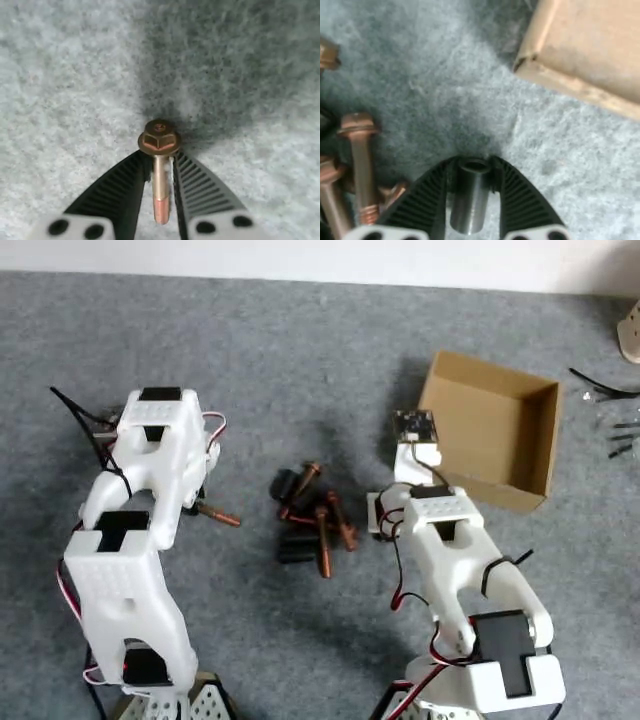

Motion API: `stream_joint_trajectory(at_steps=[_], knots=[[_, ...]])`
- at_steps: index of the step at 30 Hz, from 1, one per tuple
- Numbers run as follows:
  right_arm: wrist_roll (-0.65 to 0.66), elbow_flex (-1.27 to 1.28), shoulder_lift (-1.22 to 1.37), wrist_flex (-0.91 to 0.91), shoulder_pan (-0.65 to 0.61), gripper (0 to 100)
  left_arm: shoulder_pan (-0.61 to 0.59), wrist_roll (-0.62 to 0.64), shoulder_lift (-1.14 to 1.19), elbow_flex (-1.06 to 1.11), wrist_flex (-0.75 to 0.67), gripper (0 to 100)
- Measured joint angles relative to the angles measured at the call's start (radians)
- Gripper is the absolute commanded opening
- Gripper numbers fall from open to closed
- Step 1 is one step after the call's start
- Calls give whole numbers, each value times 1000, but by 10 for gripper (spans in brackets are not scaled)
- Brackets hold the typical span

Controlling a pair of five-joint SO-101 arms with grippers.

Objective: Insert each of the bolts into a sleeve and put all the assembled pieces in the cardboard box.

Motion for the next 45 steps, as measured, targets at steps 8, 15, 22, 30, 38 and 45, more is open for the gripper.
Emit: stream_joint_trajectory(at_steps=[8, 15, 22, 30, 38, 45], knots=[[0, 0, 0, 0, 0, 5, 74, -333, 8, -132, 95, 5], [0, 8, -12, 0, 0, 5, 135, -529, -153, -247, 232, 5], [0, 137, -141, -80, 0, 5, 133, -641, -456, -153, 269, 5], [0, 359, -397, -242, 0, 5, 132, -792, -787, 109, 258, 5], [0, 497, -540, -358, -34, 5, 132, -816, -1185, 471, 28, 5], [0, 566, -655, -368, -66, 5, 133, -816, -1537, 842, -216, 5]])
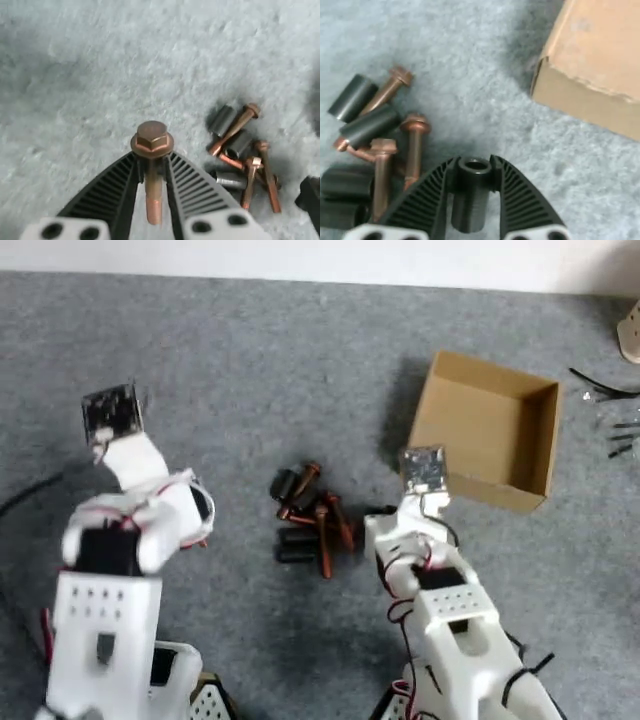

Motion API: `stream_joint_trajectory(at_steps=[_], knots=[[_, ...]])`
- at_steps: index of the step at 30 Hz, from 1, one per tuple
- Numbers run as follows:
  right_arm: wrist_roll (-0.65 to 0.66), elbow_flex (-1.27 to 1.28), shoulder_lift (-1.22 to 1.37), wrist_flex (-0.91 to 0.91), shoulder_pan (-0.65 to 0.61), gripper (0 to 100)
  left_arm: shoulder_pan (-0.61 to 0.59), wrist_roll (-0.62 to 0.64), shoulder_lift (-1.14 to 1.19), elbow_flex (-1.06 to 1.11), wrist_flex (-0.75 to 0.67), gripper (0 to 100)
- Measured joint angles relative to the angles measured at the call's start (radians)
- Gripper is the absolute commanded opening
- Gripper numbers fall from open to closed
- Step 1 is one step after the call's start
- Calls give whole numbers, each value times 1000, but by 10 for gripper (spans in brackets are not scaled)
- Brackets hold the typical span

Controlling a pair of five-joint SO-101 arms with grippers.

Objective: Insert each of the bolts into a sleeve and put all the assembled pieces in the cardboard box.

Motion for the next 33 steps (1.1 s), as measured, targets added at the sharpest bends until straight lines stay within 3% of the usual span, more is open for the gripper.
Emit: stream_joint_trajectory(at_steps=[7, 11, 16, 25, 33], knots=[[8, 106, -181, 0, -44, 5, 97, 2, -224, 261, -281, 5], [86, 167, -282, 0, -89, 5, 183, 0, -287, 321, -408, 5], [155, 255, -445, 0, -166, 5, 186, 2, -310, 382, -531, 5], [167, 275, -835, 69, -213, 5, 284, 0, -313, 523, -760, 5], [170, 275, -956, 206, -275, 5, 301, 206, -313, 572, -984, 5]])
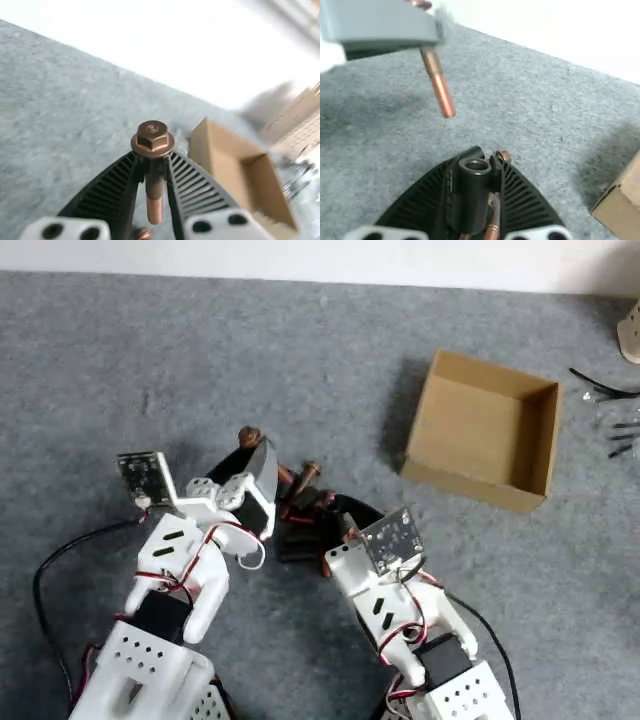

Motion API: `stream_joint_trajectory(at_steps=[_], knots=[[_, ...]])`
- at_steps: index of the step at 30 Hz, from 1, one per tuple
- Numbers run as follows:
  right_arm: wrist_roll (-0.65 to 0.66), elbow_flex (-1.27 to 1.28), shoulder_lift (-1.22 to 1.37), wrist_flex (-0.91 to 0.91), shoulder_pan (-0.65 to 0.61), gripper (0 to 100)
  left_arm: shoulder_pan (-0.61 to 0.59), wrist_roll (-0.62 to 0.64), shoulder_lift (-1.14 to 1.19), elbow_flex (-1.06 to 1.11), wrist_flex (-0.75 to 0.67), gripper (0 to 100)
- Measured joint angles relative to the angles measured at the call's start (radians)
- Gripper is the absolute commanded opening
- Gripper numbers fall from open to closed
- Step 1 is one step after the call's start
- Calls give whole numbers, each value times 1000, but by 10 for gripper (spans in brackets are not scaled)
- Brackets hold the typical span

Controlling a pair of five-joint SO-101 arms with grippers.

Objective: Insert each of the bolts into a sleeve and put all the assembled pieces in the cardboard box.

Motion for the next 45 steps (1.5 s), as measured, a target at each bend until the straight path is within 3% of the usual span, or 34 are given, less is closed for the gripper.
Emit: stream_joint_trajectory(at_steps=[11, 21, 26, 34, 45], knots=[[112, 0, -3, 0, -55, 5, 129, 60, 0, 31, -12, 6], [115, 0, -3, 0, -55, 5, 127, -18, -14, 46, -12, 5], [115, 0, -3, 0, -55, 5, 124, -17, -170, 46, -11, 5], [115, 0, -3, 0, -55, 5, 215, -103, -473, 64, 224, 5], [117, 0, -11, 0, -55, 5, 227, -117, -479, 66, 236, 5]])
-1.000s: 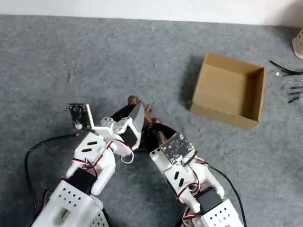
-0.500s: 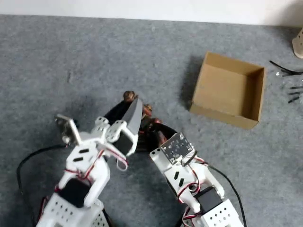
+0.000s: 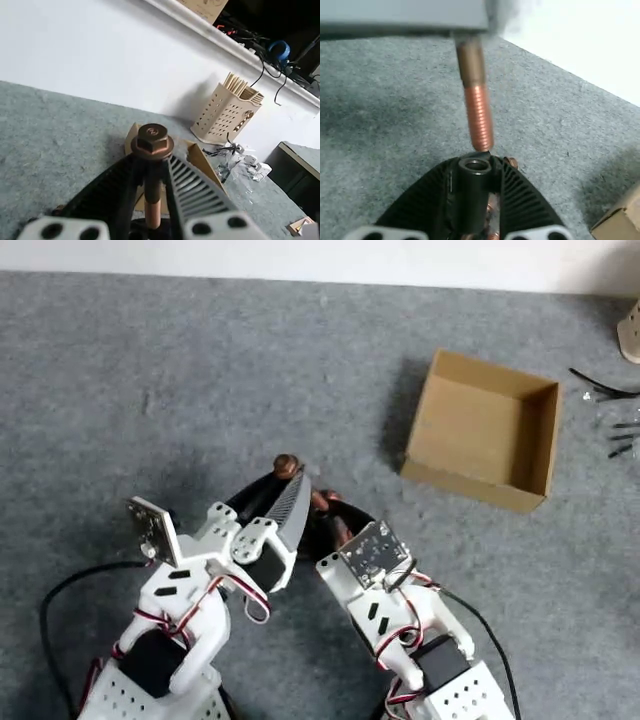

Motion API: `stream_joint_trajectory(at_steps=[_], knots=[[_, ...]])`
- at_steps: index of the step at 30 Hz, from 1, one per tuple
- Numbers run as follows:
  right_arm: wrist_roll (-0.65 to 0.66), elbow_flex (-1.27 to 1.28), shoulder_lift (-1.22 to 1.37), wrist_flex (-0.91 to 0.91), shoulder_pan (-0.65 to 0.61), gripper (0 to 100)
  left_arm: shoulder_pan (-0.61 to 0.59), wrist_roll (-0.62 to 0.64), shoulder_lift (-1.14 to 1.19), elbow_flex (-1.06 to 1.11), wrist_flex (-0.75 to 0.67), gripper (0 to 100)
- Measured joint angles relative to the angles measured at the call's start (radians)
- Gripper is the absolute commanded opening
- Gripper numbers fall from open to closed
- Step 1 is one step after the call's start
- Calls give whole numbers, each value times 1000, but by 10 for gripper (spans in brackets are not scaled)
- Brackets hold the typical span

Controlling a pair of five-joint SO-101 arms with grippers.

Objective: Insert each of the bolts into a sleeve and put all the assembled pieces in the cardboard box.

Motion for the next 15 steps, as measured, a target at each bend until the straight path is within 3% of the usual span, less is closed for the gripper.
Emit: stream_joint_trajectory(at_steps=[6, 10, 15], knots=[[0, 0, 0, 0, -28, 5, -3, 0, 0, 2, -9, 6], [0, 0, -2, 0, -44, 5, -104, 0, 0, 60, -91, 6], [0, 0, -2, 0, -44, 5, -106, 0, -2, 97, -103, 6]])
